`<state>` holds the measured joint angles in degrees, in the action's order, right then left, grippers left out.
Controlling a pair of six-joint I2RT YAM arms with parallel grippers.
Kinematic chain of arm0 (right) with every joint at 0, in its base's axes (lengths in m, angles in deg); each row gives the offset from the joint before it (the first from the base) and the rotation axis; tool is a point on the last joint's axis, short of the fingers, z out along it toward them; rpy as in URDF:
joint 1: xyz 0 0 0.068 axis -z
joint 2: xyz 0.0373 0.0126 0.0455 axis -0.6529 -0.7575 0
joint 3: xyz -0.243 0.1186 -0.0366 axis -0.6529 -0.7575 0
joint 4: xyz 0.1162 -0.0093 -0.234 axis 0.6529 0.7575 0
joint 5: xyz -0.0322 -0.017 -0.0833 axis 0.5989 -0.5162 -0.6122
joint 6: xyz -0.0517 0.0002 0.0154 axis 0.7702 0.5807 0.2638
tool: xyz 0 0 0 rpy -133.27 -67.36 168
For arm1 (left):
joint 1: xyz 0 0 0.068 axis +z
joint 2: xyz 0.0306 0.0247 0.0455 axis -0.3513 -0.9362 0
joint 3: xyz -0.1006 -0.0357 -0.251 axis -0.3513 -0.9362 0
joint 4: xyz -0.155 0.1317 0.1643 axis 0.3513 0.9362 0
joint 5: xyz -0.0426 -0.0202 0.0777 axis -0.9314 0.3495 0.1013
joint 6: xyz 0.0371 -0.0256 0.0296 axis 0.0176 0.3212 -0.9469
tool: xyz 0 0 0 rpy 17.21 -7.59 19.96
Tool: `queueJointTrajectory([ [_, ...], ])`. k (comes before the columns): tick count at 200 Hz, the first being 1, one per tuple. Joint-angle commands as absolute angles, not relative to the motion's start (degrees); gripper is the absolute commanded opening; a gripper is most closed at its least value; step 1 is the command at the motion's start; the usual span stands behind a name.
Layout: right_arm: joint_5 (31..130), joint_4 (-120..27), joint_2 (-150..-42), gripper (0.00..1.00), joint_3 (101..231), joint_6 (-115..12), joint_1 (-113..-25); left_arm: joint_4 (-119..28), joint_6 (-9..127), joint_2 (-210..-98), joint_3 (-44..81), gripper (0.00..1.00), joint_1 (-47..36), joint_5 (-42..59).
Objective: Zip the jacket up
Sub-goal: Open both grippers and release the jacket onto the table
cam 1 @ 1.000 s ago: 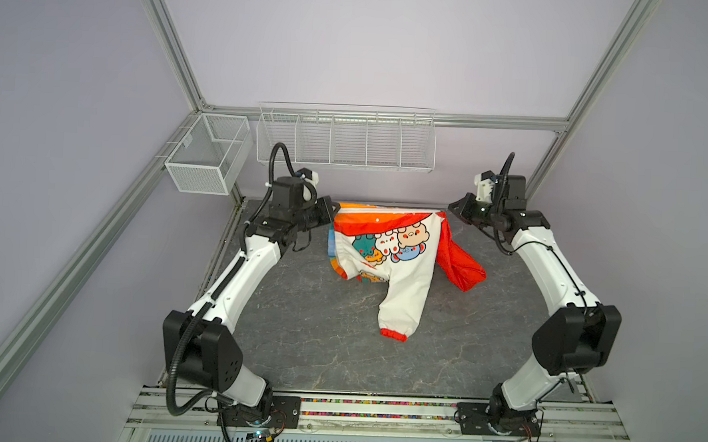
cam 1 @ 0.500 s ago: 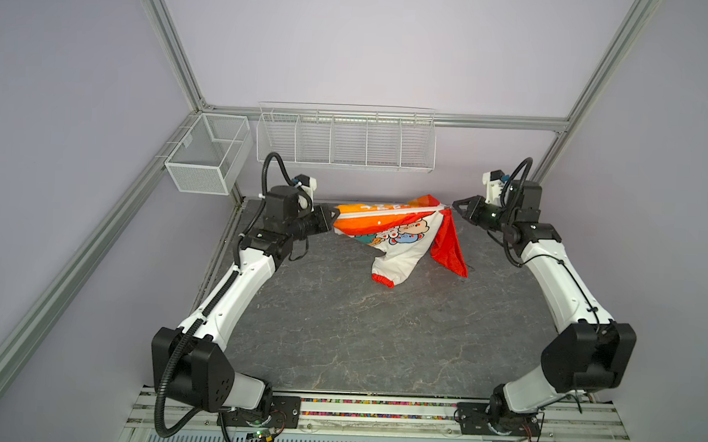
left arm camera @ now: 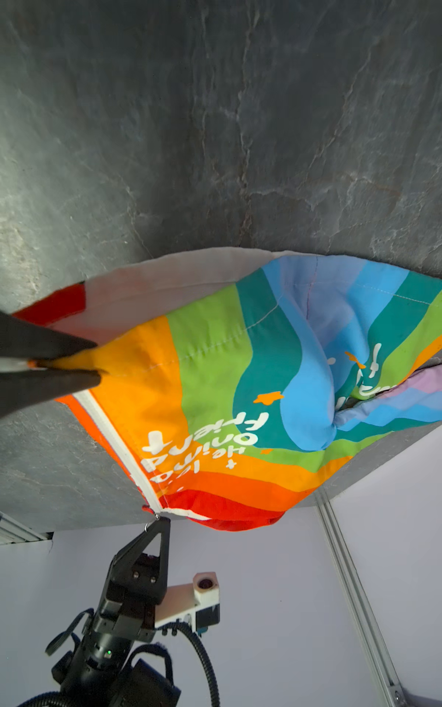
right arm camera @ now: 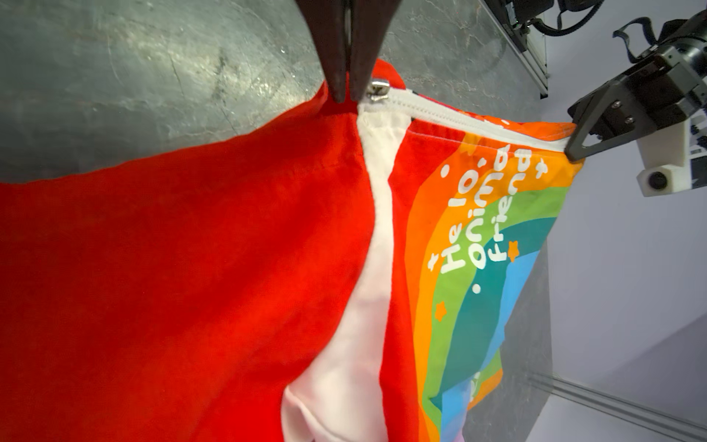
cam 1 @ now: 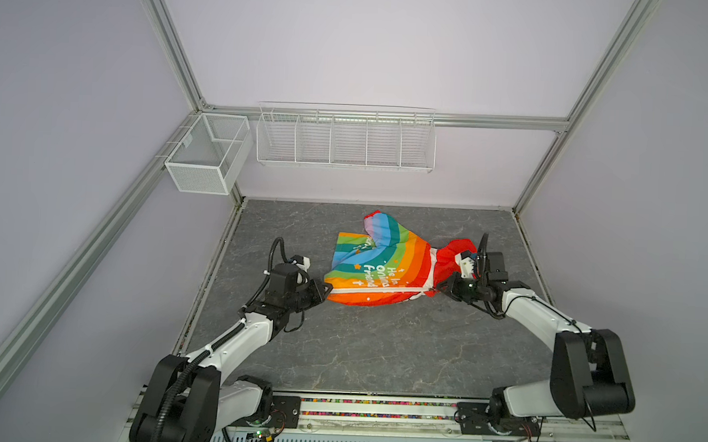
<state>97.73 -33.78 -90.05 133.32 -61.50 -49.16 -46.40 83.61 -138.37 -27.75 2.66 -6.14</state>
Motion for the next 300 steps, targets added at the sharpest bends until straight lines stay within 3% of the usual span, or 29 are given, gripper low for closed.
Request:
queueJointTrajectory([
  [1,93.33,-32.70,-88.99,0.07,129.91,-59.42,-49.61,-49.65,86.03,-136.81,-32.25,0.00,2.46,-3.19],
  [73,89.61,-30.85,-93.85,0.07,128.43,-61.37,-51.47,-50.44,86.38,-141.91,-36.21,0.00,2.46,-1.87],
  [93,89.14,-29.81,-94.00,0.21,128.88,-61.48,-51.65,-50.20,86.45,-143.86,-35.83,0.00,2.47,-1.78],
  [120,85.17,-26.28,-89.27,0.51,128.93,-61.48,-51.40,-44.61,85.63,-139.50,-33.86,0.36,2.46,-0.27],
  [153,80.78,-20.11,-80.91,0.67,131.43,-60.28,-50.36,-33.11,82.14,-130.74,-28.29,0.64,2.46,4.77],
  [159,79.82,-18.86,-79.29,0.70,132.27,-59.80,-50.26,-30.96,81.38,-129.44,-26.98,0.90,2.55,5.61],
  [165,78.63,-17.65,-77.75,0.73,133.30,-59.29,-50.18,-28.84,80.63,-128.32,-25.54,0.94,2.55,6.52],
  [208,62.04,-12.02,-67.90,0.84,142.83,-57.03,-49.50,-20.43,70.70,-120.87,-14.33,0.99,2.55,15.94],
  [230,55.20,-17.78,-63.21,0.88,144.66,-55.38,-49.20,-25.12,61.75,-118.55,-11.82,0.99,2.55,19.99],
  [232,55.01,-18.26,-62.82,0.89,144.73,-55.45,-49.20,-25.65,60.92,-118.32,-11.68,0.99,2.55,19.94],
  [235,54.59,-19.08,-62.36,0.99,144.78,-55.61,-49.20,-26.48,59.56,-117.96,-11.43,0.99,2.55,20.01],
  [243,52.73,-20.67,-61.25,0.91,144.50,-56.95,-49.20,-28.04,56.90,-117.14,-10.52,0.99,2.55,20.21],
  [256,49.75,-26.02,-59.67,0.96,142.94,-60.39,-49.20,-28.71,57.30,-116.48,-8.77,1.00,2.55,23.52],
  [262,49.03,-28.30,-59.08,0.92,142.14,-59.82,-49.13,-29.99,56.90,-116.31,-8.54,1.00,2.55,24.14],
  [285,53.56,-40.68,-58.86,0.89,138.20,-49.39,-49.11,-37.50,53.75,-117.75,-9.67,1.00,2.55,26.81],
  [300,50.18,-49.16,-61.34,0.89,135.11,-44.62,-49.11,-46.27,51.26,-119.45,-14.64,1.00,2.55,33.36],
])
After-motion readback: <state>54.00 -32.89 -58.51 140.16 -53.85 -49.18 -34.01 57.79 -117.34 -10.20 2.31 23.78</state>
